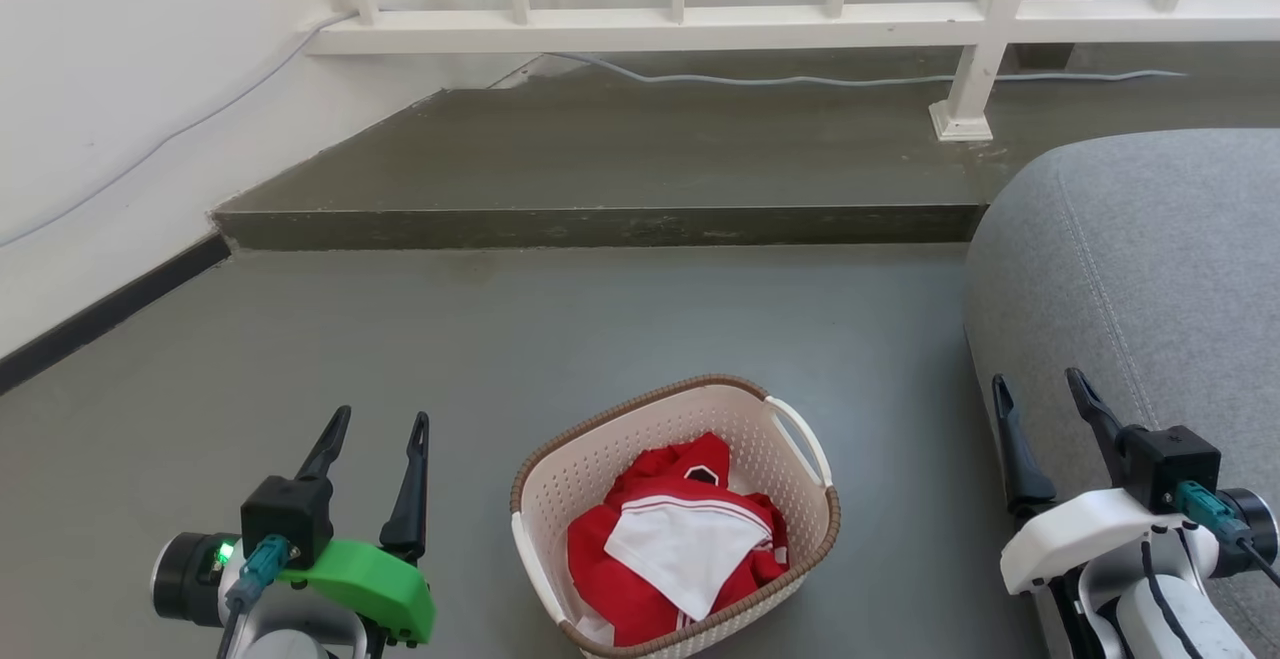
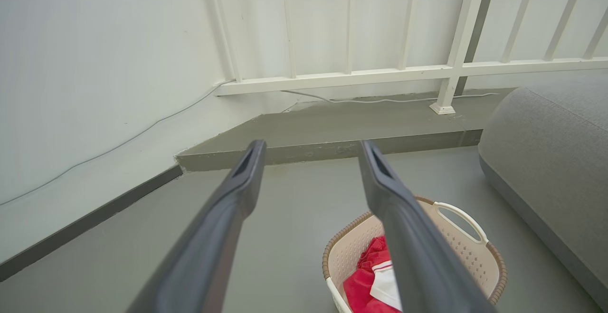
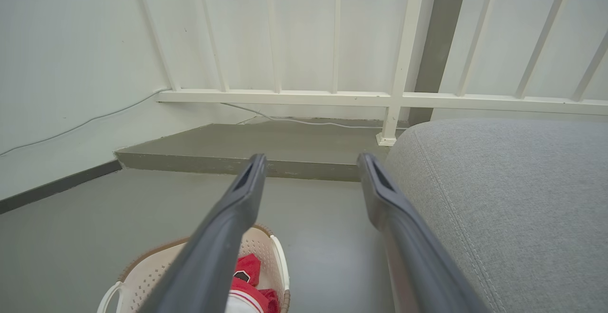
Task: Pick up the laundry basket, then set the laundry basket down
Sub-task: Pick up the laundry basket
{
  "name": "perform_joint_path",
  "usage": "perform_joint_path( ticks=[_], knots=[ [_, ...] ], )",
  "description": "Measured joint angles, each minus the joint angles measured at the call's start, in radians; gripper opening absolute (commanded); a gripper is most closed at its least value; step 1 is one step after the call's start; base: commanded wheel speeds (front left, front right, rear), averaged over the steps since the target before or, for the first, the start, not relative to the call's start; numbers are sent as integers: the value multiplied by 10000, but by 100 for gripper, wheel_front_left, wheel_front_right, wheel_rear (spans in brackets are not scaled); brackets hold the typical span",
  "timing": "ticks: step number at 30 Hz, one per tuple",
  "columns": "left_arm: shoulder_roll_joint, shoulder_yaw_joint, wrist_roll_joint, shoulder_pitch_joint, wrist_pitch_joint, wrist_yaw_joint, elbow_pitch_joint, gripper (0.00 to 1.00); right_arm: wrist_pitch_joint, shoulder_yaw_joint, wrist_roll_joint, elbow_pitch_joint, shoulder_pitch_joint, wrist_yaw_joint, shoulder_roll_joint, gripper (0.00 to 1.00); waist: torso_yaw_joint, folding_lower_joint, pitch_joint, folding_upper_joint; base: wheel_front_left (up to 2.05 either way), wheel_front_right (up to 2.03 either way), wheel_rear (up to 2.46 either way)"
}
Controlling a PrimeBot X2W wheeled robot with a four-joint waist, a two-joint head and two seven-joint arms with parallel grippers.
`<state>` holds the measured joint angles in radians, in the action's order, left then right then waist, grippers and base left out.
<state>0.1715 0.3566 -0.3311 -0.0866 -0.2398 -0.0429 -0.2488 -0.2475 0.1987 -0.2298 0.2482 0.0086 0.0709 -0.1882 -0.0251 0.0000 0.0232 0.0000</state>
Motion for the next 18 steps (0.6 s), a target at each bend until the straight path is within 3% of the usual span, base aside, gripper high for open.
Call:
perform_joint_path(
  ticks=[18],
  knots=[
    [-36, 161, -15, -20, 123, 75, -50, 100, -2, -107, 2, -270, -18, -104, 102, 100, 93, 0, -642, 0, 0, 0, 0]
  ],
)
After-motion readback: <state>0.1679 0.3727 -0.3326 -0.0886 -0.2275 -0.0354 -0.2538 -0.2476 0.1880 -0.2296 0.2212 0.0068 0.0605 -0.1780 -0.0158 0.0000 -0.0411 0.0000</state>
